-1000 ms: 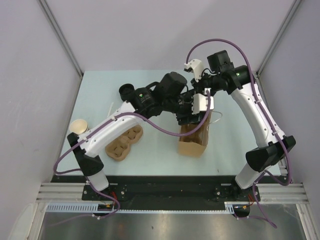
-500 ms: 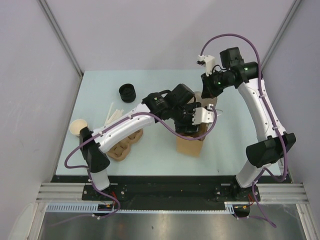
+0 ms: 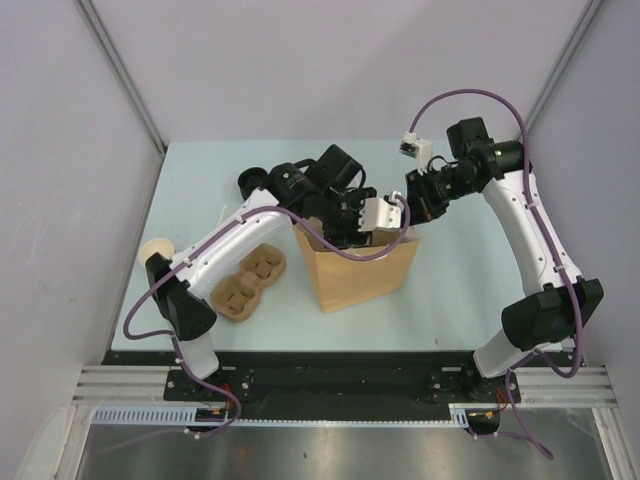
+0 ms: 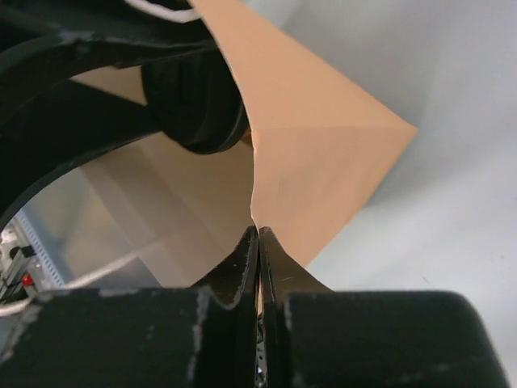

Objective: Pack the takeout coffee

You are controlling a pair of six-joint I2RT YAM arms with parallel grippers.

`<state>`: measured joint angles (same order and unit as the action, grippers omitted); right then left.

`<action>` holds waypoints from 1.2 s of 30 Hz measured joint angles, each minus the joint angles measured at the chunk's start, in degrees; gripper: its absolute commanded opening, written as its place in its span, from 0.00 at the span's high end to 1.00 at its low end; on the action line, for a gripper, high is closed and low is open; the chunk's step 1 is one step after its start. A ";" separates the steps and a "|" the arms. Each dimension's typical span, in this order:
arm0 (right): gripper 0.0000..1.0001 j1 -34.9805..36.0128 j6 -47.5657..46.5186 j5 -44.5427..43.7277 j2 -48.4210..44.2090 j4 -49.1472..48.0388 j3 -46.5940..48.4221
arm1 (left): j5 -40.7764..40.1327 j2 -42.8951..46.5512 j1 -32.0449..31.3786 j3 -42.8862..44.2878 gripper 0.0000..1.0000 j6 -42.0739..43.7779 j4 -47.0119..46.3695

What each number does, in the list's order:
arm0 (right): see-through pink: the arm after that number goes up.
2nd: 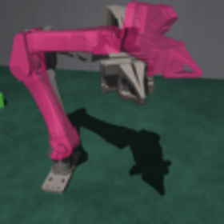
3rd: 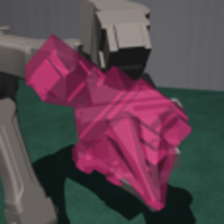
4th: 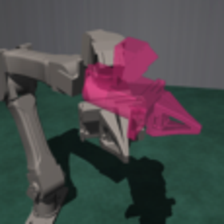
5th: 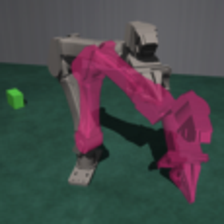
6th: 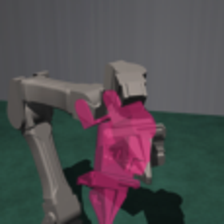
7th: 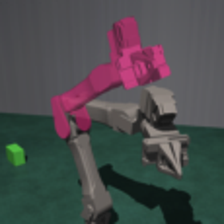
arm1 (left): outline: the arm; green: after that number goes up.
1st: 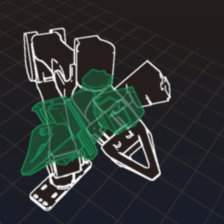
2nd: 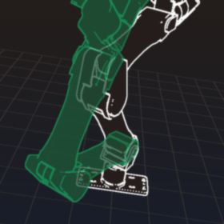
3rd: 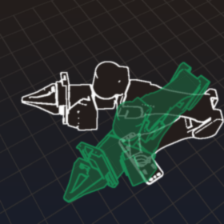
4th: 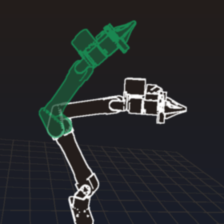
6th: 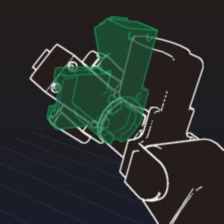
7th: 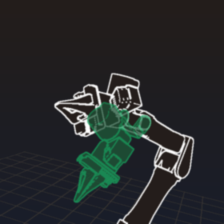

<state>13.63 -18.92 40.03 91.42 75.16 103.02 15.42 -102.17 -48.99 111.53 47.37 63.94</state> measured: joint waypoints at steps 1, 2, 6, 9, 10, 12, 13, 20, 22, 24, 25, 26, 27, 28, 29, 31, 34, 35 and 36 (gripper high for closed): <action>0.86 0.00 -0.15 1.14 -0.61 0.11 -0.52 | 0.07 0.22 0.00 0.02 0.76 0.57 0.35; 0.77 0.00 -0.28 2.05 -1.38 0.37 -1.18 | 0.24 0.48 0.00 0.02 0.76 1.14 0.96; 0.46 0.00 -0.31 3.39 -2.80 1.44 -1.97 | 0.98 1.38 0.00 -0.50 0.76 2.19 1.90; 0.39 0.00 -0.63 2.84 -2.60 1.79 -1.38 | 1.31 2.71 0.17 -2.54 0.76 2.49 1.64; 0.36 0.00 -0.63 2.51 -2.29 2.08 -0.68 | 1.31 3.28 0.28 -3.52 0.76 2.64 1.57; 0.33 0.00 -0.79 1.49 -0.98 2.43 2.38 | 1.36 4.31 0.35 -5.40 0.76 2.69 1.11; 0.31 0.00 -1.16 0.68 0.09 2.38 4.92 | 1.40 4.72 0.39 -6.12 0.76 2.71 0.90; 0.24 1.57 -8.59 -2.27 5.77 -0.74 15.02 | 2.12 6.10 0.39 -7.15 0.76 2.69 -0.81; 0.24 3.04 -12.31 -2.58 6.71 -1.29 15.43 | 2.34 6.29 0.39 -7.17 0.76 2.71 -0.96; 0.26 4.57 -15.91 -2.89 7.54 -1.73 15.43 | 2.40 6.40 0.39 -7.19 0.76 2.71 -1.09; 0.28 5.18 -17.16 -2.97 7.91 -1.84 15.43 | 2.43 6.47 0.39 -7.26 0.76 2.69 -1.22; 0.30 5.99 -18.78 -3.02 8.35 -1.99 15.43 | 2.43 6.56 0.39 -7.43 0.76 2.69 -1.40; 0.31 6.58 -20.17 -3.02 8.83 -2.16 15.43 | 2.43 6.62 0.39 -7.67 0.76 2.71 -1.60; 0.35 7.17 -21.35 -2.93 9.35 -2.27 15.43 | 2.38 6.71 0.39 -7.96 0.76 2.69 -1.79; 0.37 7.78 -22.47 -2.91 9.84 -2.36 15.41 | 2.38 6.75 0.39 -8.22 0.76 2.69 -1.92; 0.46 8.50 -24.41 -2.89 10.62 -2.58 15.17 | 2.32 7.06 0.39 -9.22 0.76 2.69 -2.19; 0.62 9.81 -26.86 -2.95 11.56 -2.78 14.45 | 2.27 7.50 0.39 -10.56 0.76 2.67 -2.34; 0.68 10.01 -27.41 -2.95 11.69 -2.80 14.05 | 2.25 7.61 0.39 -10.93 0.76 2.67 -2.49; 0.74 10.14 -27.93 -3.02 11.85 -2.73 13.79 | 2.21 7.80 0.39 -11.41 0.76 2.64 -2.80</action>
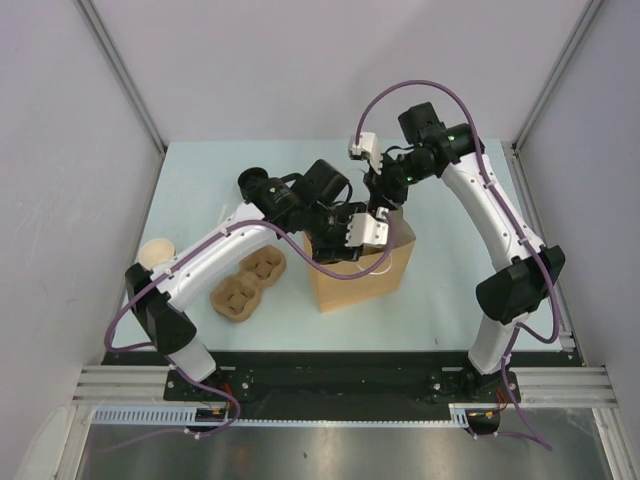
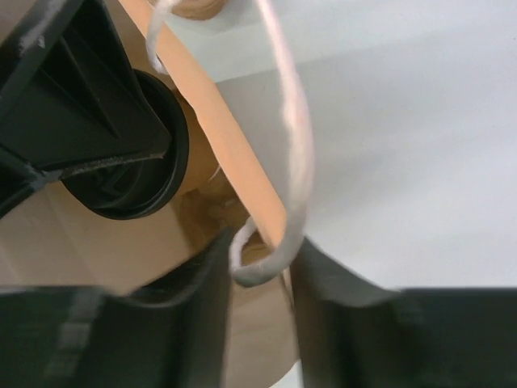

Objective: Pack the takeout coffee

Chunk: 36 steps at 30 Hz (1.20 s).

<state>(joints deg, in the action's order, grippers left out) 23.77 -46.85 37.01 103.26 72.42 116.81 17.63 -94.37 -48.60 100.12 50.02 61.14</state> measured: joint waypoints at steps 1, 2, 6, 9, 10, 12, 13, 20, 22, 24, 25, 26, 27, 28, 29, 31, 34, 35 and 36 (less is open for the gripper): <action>0.87 0.04 -0.42 -0.07 0.17 -0.04 -0.17 | -0.07 0.22 0.00 -0.50 0.76 0.00 -0.22; 0.95 0.04 -0.76 -0.13 0.33 -0.07 -0.24 | -0.11 0.44 0.02 -1.07 0.76 -0.02 -0.55; 1.00 0.02 -0.48 -0.72 0.42 -0.44 -0.15 | -1.01 1.40 0.17 -2.32 0.77 -0.17 -1.66; 1.00 -0.17 1.60 -1.51 0.31 -1.60 -0.11 | -1.62 1.73 0.50 -2.67 0.77 -0.48 -2.54; 1.00 -0.31 2.51 -1.75 0.04 -2.21 -0.15 | -1.90 1.81 0.63 -2.95 0.77 -0.52 -2.97; 1.00 -0.33 4.50 -2.08 -1.77 -4.72 -1.86 | -2.47 2.34 0.81 -4.24 0.77 -0.57 -4.00; 1.00 -0.31 5.49 -2.32 -3.30 -6.01 -3.37 | -2.62 2.73 0.87 -5.31 0.77 -0.68 -4.61; 1.00 3.50 11.98 -7.10 -20.31 -17.90 -21.14 | -4.61 7.23 0.90 -15.58 0.77 -2.60 -10.88; 1.00 5.73 12.92 -9.29 -24.92 -21.11 -25.90 | -5.66 9.49 0.87 -19.69 0.77 -2.86 -13.44; 1.00 7.93 14.01 -11.21 -28.22 -23.85 -29.46 | -6.67 12.50 0.68 -24.85 0.76 -2.99 -16.83; 1.00 8.74 14.58 -11.98 -29.40 -25.14 -30.93 | -6.99 13.64 0.52 -26.80 0.76 -2.99 -17.70; 1.00 9.35 15.23 -12.74 -30.18 -25.94 -32.04 | -7.43 15.26 0.24 -29.49 0.76 -2.97 -19.74; 1.00 9.66 15.58 -13.20 -30.56 -26.49 -32.70 | -8.26 16.70 -0.13 -31.87 0.76 -2.99 -21.14; 1.00 9.94 16.13 -13.86 -30.75 -27.28 -33.27 | -8.70 17.86 -0.50 -33.92 0.76 -2.99 -22.49; 1.00 10.49 16.76 -14.45 -30.75 -28.00 -33.70 | -9.40 19.17 -0.81 -36.26 0.76 -2.99 -24.35; 1.00 11.41 17.66 -15.54 -30.77 -29.35 -34.73 | -10.25 20.24 -1.53 -38.45 0.76 -3.08 -26.69; 1.00 13.33 18.36 -17.66 -31.58 -31.19 -36.57 | -11.74 21.55 -2.29 -41.66 0.76 -3.69 -31.06; 1.00 14.12 18.40 -18.56 -32.02 -31.58 -36.98 | -12.37 22.10 -2.54 -42.51 0.76 -3.89 -32.28; 1.00 14.95 18.43 -19.23 -32.48 -31.89 -37.46 | -12.92 22.82 -2.84 -43.39 0.76 -4.09 -33.42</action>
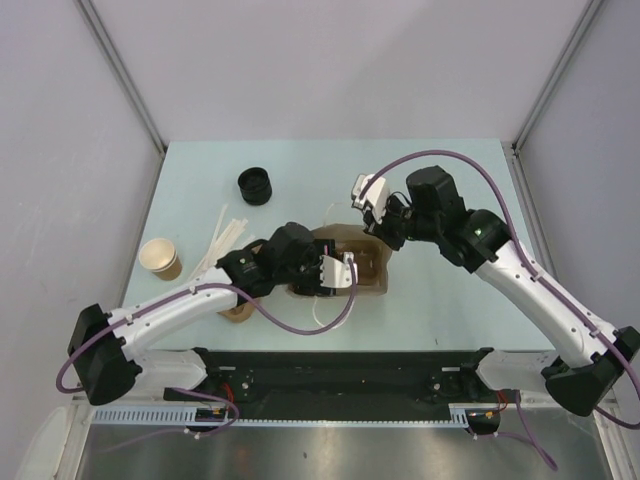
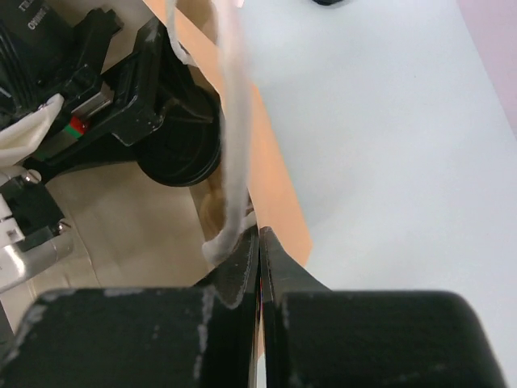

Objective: Pack the takeout coffee

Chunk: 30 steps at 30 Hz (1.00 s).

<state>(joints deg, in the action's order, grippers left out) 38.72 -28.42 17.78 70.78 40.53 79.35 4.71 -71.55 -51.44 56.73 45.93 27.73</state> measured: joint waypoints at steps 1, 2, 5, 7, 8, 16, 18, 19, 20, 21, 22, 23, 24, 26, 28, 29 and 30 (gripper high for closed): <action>1.00 0.92 -0.02 -1.11 -0.55 -0.37 -0.48 | -0.39 0.81 -0.22 -0.98 0.77 -0.07 -1.22; 1.00 1.86 -0.04 -2.21 -1.09 -0.59 -0.96 | -0.83 1.66 -0.50 -2.08 0.77 -0.22 -2.51; 1.00 4.83 -0.11 -5.64 -2.45 -1.36 -1.97 | -2.32 3.72 -1.40 -5.14 0.76 -0.44 -5.86; 1.00 6.95 -0.22 -8.50 -2.86 -2.10 -2.40 | -3.43 4.92 -1.99 -7.04 0.77 -0.46 -7.98; 1.00 8.04 -0.35 -9.94 -2.99 -2.56 -2.64 | -4.20 5.51 -2.25 -8.02 0.76 -0.46 -9.22; 1.00 14.91 -0.52 -18.12 -3.30 -4.72 -3.89 | -7.34 9.27 -3.52 -13.77 0.77 -0.55 -16.68; 1.00 15.39 -0.35 -18.69 -3.32 -5.11 -4.26 | -7.32 10.10 -3.74 -14.69 0.77 -0.55 -17.88; 1.00 15.45 -0.22 -18.88 -3.32 -5.31 -4.44 | -7.02 10.56 -3.87 -15.15 0.77 -0.52 -18.64; 1.00 15.43 -0.07 -19.04 -3.32 -5.42 -4.50 | -6.51 11.04 -3.96 -15.56 0.76 -0.50 -19.43; 1.00 15.43 0.00 -19.10 -3.32 -5.60 -4.50 | -5.92 11.54 -4.00 -15.91 0.77 -0.46 -20.09; 1.00 15.43 0.20 -19.12 -3.32 -5.73 -4.50 | -5.44 12.04 -4.11 -16.20 0.76 -0.44 -20.74; 1.00 15.43 0.44 -19.15 -3.32 -5.79 -4.50 | -4.92 12.41 -4.35 -16.41 0.77 -0.42 -21.44; 1.00 15.43 0.66 -19.15 -3.32 -5.79 -4.50 | -4.44 12.48 -4.55 -16.46 0.77 -0.39 -22.12; 1.00 15.43 1.05 -19.08 -3.32 -5.79 -4.52 | -3.85 12.28 -4.98 -16.46 0.76 -0.39 -23.28; 1.00 15.43 1.46 -19.08 -3.32 -5.79 -4.55 | -3.26 11.80 -5.14 -16.46 0.76 -0.39 -24.17; 1.00 15.43 1.60 -19.08 -3.32 -5.79 -4.55 | -2.97 11.39 -5.14 -16.44 0.77 -0.42 -24.46; 1.00 15.43 1.73 -19.08 -3.32 -5.81 -4.55 | -2.84 10.91 -5.14 -16.44 0.77 -0.42 -24.72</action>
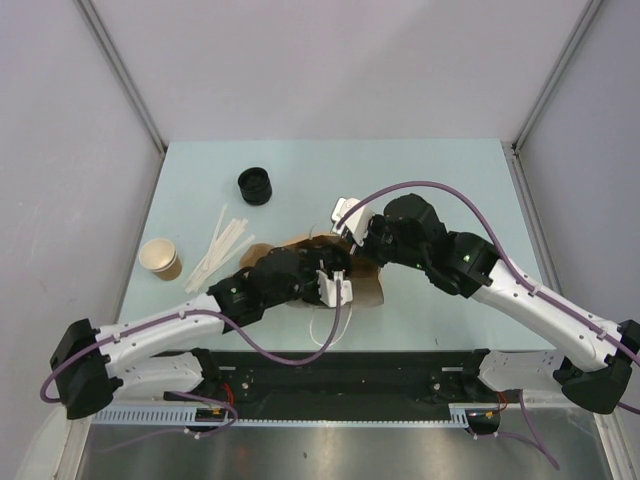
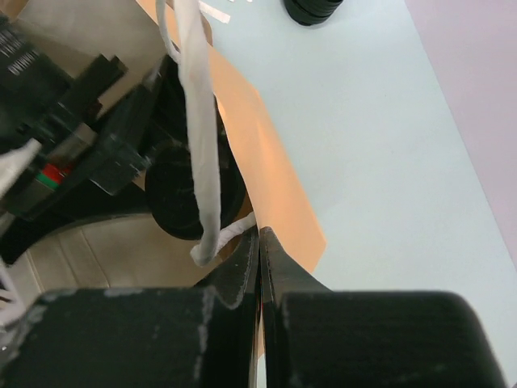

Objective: Pack the takeout coffee

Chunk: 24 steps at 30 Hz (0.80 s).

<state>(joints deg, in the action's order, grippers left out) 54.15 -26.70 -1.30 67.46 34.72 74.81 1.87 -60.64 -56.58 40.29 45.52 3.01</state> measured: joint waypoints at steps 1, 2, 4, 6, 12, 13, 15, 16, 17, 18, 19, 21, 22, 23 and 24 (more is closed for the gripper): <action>1.00 0.00 0.15 0.00 0.00 -0.04 0.00 | 0.13 -0.76 -0.02 0.20 0.77 -0.02 -0.24; 1.00 0.00 0.20 0.00 0.00 -0.13 0.00 | 0.31 -1.75 -0.04 0.55 0.77 -0.04 -0.35; 1.00 0.00 0.35 0.02 0.00 -0.28 0.00 | 0.42 -3.78 -0.09 1.44 0.77 -0.07 -0.63; 1.00 -0.02 0.48 0.04 0.00 -0.31 0.00 | 0.52 -5.25 -0.09 1.92 0.77 -0.07 -1.66; 1.00 -0.09 0.81 0.07 0.02 -0.31 -0.04 | 0.90 -7.48 -0.11 2.34 0.77 -0.02 -4.55; 1.00 -0.13 0.83 0.09 0.02 -0.31 -0.07 | 0.92 -7.72 -0.11 2.43 0.77 -0.02 -4.90; 1.00 -0.22 1.09 0.15 0.02 -0.31 -0.13 | 1.20 -8.17 -0.15 2.49 0.77 0.00 -5.88; 1.00 -0.24 1.20 0.17 0.04 -0.31 -0.15 | 1.33 -8.26 -0.17 2.49 0.77 0.00 -6.12; 1.00 -0.26 1.22 0.17 0.04 -0.31 -0.17 | 1.40 -8.35 -0.17 2.49 0.77 0.00 -6.40; 1.00 -0.26 1.25 0.20 0.07 -0.31 -0.17 | 1.51 -8.37 -0.20 2.49 0.77 0.00 -6.73; 1.00 -0.26 1.25 0.20 0.09 -0.31 -0.17 | 1.60 -8.37 -0.20 2.51 0.77 0.02 -6.95; 1.00 -0.26 1.27 0.24 0.15 -0.33 -0.22 | 1.84 -8.37 -0.20 2.62 0.77 0.00 -7.28; 1.00 -0.26 1.29 0.24 0.22 -0.33 -0.22 | 1.97 -8.37 -0.20 2.71 0.77 0.00 -7.37; 1.00 -0.26 1.33 0.26 0.31 -0.39 -0.22 | 2.27 -8.37 -0.20 2.82 0.77 0.02 -7.37; 1.00 -0.26 1.42 0.28 0.39 -0.52 -0.22 | 2.49 -8.39 -0.22 2.91 0.77 0.02 -7.45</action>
<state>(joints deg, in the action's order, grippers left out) 53.89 -25.28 -1.02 67.85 34.20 74.59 4.36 -69.04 -56.80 43.20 45.54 -4.45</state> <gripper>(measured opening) 0.009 0.700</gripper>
